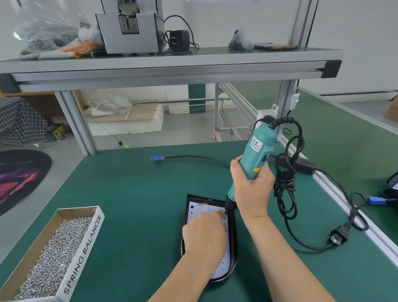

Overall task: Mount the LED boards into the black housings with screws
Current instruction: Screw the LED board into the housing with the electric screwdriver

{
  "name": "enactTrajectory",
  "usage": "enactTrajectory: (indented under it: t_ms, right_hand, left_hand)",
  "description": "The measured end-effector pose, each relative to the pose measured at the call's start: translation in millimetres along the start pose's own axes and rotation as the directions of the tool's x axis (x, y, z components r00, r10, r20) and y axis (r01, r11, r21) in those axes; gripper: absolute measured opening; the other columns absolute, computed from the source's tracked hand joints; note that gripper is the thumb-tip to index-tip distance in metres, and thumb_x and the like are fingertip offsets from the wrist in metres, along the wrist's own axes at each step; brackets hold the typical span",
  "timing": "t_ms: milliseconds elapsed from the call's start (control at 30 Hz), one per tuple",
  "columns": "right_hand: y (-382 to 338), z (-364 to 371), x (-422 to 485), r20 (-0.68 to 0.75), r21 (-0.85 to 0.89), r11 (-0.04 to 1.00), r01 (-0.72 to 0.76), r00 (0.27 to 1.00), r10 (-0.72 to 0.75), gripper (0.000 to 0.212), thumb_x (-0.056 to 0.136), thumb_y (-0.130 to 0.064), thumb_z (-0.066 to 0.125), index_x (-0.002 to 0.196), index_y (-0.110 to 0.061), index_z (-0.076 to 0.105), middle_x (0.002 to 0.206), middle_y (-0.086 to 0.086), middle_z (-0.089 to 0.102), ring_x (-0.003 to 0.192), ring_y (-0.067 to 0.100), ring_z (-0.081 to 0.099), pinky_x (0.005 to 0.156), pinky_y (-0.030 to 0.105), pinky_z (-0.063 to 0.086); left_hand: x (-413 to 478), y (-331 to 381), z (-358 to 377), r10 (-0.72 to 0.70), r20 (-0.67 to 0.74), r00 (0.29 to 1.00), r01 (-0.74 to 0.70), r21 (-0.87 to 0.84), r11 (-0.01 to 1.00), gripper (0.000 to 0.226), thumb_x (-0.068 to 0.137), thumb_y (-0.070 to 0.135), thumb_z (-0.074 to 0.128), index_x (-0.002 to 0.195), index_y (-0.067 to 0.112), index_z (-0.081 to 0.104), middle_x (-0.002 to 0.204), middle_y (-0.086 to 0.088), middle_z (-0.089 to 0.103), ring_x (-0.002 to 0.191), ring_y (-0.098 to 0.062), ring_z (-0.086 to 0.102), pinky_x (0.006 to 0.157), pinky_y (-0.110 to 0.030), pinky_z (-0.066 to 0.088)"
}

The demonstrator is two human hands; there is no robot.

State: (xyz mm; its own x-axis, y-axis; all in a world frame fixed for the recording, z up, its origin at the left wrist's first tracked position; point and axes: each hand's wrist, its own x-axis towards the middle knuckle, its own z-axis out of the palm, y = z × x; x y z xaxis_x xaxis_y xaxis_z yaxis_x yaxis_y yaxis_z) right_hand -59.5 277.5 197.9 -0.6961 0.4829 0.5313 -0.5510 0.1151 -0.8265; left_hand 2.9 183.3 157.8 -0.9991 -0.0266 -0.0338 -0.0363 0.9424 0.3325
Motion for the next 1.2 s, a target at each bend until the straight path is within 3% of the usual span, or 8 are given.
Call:
enactTrajectory:
  t_ms: [467,700,900,1033,1200]
  right_hand:
    - [4.2,-3.6,0.8,0.026,0.006,1.0,0.006,1.0,-0.007,0.029,0.078,-0.026,0.068,0.063,-0.038,0.046,0.052,-0.016,0.046,0.046,0.007,0.041,0.047,0.022,0.038]
    - [6.1,-1.1,1.1,0.034,-0.013,1.0,0.004,0.999,-0.004,0.028,0.078,-0.025,0.068,0.064,-0.034,0.045,0.051,-0.016,0.044,0.046,0.006,0.039,0.047,0.02,0.037]
    - [7.6,1.3,-1.7,0.073,-0.033,0.999,0.012,0.997,-0.01,0.021,0.077,-0.026,0.067,0.068,-0.016,0.051,0.052,-0.013,0.047,0.047,0.008,0.041,0.048,0.023,0.038]
    - [9.1,-0.6,-3.8,0.096,-0.013,1.0,-0.021,0.995,0.022,0.034,0.076,-0.019,0.066,0.068,0.003,0.042,0.052,-0.011,0.038,0.047,0.009,0.034,0.046,0.024,0.033]
    - [7.6,2.4,-3.6,0.108,0.025,0.996,-0.087,0.991,0.084,0.034,0.074,-0.013,0.062,0.066,0.003,0.034,0.052,-0.009,0.033,0.047,0.009,0.029,0.045,0.021,0.03]
  left_hand:
    - [3.3,-0.2,2.8,0.014,-0.028,1.0,-0.014,-0.019,1.0,0.038,0.09,0.02,0.049,0.123,0.036,0.06,0.09,0.004,0.066,0.078,-0.02,0.056,0.063,-0.027,0.037]
    - [2.0,0.0,1.5,0.019,-0.026,0.999,-0.019,-0.009,1.0,0.037,0.092,0.021,0.047,0.123,0.037,0.06,0.066,0.007,0.04,0.074,-0.019,0.05,0.063,-0.027,0.037]
    - [1.8,0.7,1.5,0.014,-0.041,0.999,-0.014,0.003,1.0,0.037,0.091,0.019,0.048,0.122,0.034,0.061,0.081,0.004,0.06,0.082,-0.021,0.062,0.063,-0.027,0.038]
    - [0.7,0.6,1.7,0.026,-0.051,0.998,-0.026,-0.006,1.0,0.036,0.093,0.019,0.046,0.122,0.035,0.061,0.08,0.007,0.054,0.081,-0.021,0.06,0.064,-0.027,0.038]
    - [0.8,-0.2,3.1,0.023,-0.048,0.999,-0.022,0.028,0.999,0.033,0.094,0.018,0.046,0.119,0.032,0.061,0.086,0.005,0.062,0.081,-0.02,0.06,0.062,-0.026,0.036]
